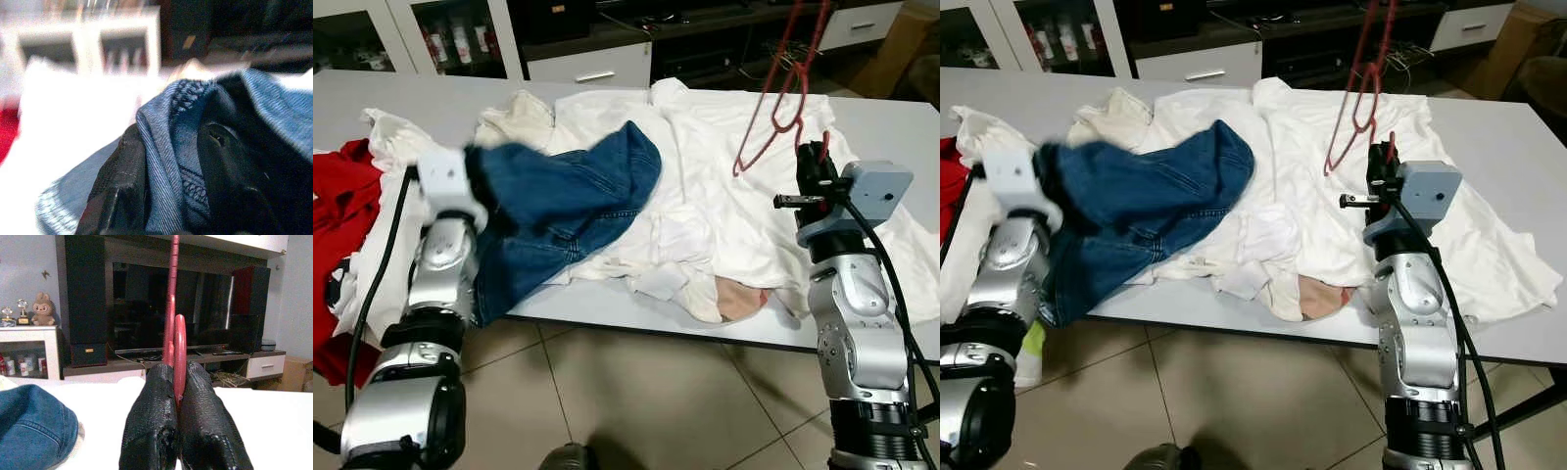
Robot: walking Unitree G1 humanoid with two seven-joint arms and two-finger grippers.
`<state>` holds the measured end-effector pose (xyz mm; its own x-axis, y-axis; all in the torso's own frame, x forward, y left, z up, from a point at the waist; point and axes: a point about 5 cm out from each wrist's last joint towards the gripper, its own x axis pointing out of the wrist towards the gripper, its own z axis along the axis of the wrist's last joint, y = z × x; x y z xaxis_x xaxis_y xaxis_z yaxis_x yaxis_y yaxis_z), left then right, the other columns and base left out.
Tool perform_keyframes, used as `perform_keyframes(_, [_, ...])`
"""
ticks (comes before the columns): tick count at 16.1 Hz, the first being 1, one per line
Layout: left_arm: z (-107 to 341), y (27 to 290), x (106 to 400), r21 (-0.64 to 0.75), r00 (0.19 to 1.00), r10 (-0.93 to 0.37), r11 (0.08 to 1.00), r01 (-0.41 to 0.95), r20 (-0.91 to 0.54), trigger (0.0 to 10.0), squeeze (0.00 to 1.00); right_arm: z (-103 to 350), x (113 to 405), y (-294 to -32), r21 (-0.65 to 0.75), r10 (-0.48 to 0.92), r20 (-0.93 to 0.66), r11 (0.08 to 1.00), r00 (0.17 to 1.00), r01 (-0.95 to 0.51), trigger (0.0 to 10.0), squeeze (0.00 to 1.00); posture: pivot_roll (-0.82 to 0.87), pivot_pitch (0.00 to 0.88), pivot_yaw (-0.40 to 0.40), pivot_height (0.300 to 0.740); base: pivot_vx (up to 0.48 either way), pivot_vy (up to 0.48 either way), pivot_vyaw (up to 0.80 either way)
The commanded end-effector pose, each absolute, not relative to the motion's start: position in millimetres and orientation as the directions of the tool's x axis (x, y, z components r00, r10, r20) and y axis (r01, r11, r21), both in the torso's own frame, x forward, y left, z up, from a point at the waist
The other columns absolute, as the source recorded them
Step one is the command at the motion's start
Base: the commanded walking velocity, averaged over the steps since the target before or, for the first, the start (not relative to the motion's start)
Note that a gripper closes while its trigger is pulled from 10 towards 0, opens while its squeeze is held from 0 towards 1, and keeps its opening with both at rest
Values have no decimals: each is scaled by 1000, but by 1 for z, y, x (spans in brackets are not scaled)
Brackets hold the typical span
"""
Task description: Hang hanger
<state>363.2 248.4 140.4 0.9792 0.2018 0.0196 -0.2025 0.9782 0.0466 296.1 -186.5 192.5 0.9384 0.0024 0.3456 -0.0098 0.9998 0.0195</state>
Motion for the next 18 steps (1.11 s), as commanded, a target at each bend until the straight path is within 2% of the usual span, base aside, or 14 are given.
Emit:
perform_keyframes(1, [128,256,362,-36,964,243,968,-248,-110,10000,0,195,294,-188,17,3,349,1000,937,-9,10000,0,74,19,37,740,0,0,0])
perform_keyframes(2, [112,254,359,-170,949,222,950,-262,-222,10000,0,195,294,-188,16,5,349,1000,937,-11,10000,0,76,21,36,740,0,0,0])
perform_keyframes(4, [104,244,357,-276,953,138,937,-214,-270,10000,0,195,294,-188,16,6,347,1000,938,-12,10000,0,77,22,36,740,0,0,0])
perform_keyframes(5, [103,240,357,-294,959,100,939,-179,-265,10000,0,194,294,-188,16,7,347,1000,938,-13,10000,0,77,22,36,740,0,0,0])
perform_keyframes(6, [106,233,357,-280,971,16,956,-84,-237,10000,0,194,295,-187,16,8,345,1000,938,-15,10000,0,77,22,36,740,0,0,0])
perform_keyframes(7, [113,223,355,-186,971,-143,977,107,-193,10000,0,194,295,-187,16,11,344,1000,939,-17,10000,0,84,27,34,740,0,0,0])
perform_keyframes(8, [115,220,350,-69,945,-249,968,240,-213,10000,0,194,294,-187,16,12,343,1000,939,-18,10000,0,85,27,34,740,0,0,0])
perform_keyframes(10, [116,222,340,101,895,-353,914,392,-274,10000,0,194,294,-187,15,10,343,1000,939,-17,10000,0,85,26,35,740,0,0,0])
perform_keyframes(11, [114,226,330,207,842,-411,843,497,-349,10000,0,194,294,-188,16,9,343,1000,939,-15,10000,0,85,26,35,740,0,0,0])
perform_keyframes(14, [115,244,325,334,834,-347,797,503,-429,10000,0,194,295,-187,18,11,343,1000,939,-18,10000,0,93,22,35,740,0,0,0])
perform_keyframes(15, [121,249,328,347,861,-301,822,453,-410,10000,0,194,296,-186,19,13,343,1000,939,-21,10000,0,95,21,36,740,0,0,0])
perform_keyframes(18, [133,253,327,368,868,-307,812,453,-391,10000,0,193,295,-186,19,15,340,1000,940,-23,10000,0,95,21,36,740,0,0,0])
